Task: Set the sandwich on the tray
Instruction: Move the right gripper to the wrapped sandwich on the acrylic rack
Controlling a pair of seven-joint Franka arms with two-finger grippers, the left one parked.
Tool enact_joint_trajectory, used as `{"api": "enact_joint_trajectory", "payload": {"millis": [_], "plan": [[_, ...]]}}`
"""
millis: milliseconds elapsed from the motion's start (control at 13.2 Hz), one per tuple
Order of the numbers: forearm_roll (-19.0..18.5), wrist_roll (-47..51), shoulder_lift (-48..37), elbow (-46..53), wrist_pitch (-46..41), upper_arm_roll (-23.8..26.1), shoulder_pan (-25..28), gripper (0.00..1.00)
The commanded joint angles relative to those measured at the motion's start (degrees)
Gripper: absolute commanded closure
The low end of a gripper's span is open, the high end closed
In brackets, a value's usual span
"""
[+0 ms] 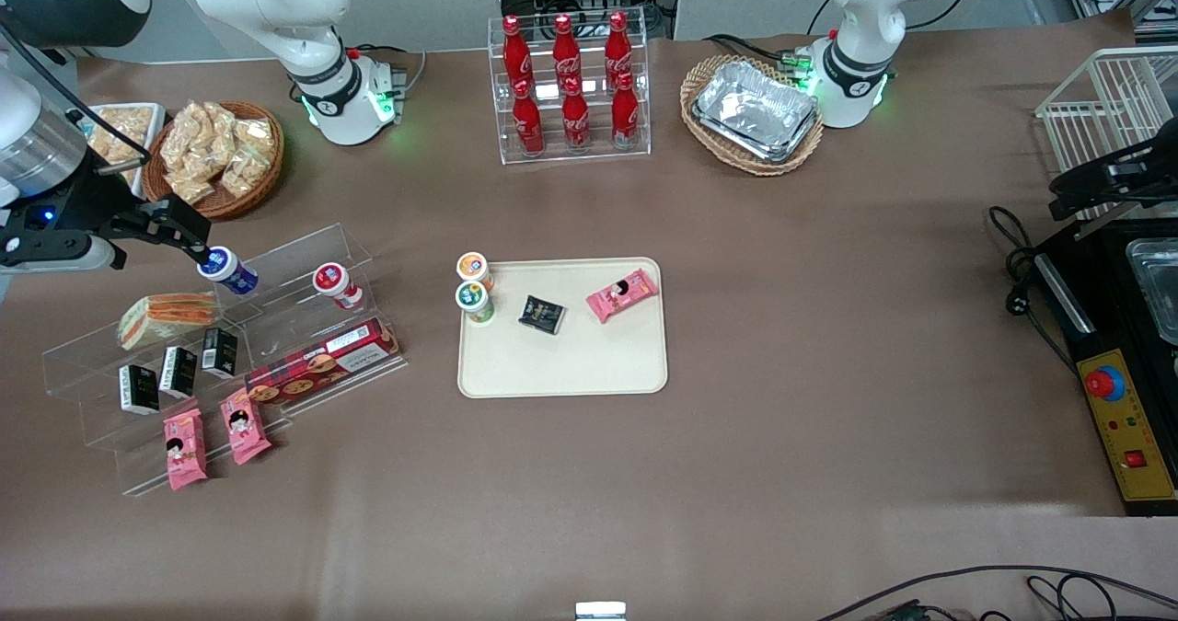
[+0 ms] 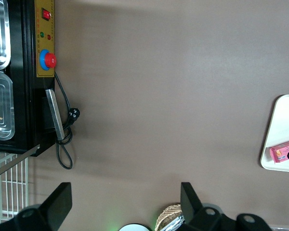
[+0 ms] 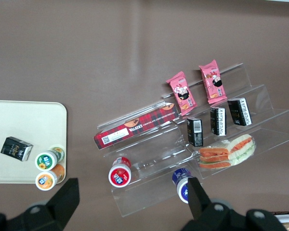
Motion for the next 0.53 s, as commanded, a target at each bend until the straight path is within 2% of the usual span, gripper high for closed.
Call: {"api": "enact_joint_trajectory", "payload": {"millis": [0, 379, 455], "plan": [[0.4, 0.0, -0.7, 0.2, -0.2, 0.1, -0.1, 0.00], [0.9, 2.7, -0.5, 0.5, -1.4, 0.0, -0.5, 0.00], [2.3, 2.9, -0.5, 0.4, -1.6, -0.3, -0.8, 0.00]]}}
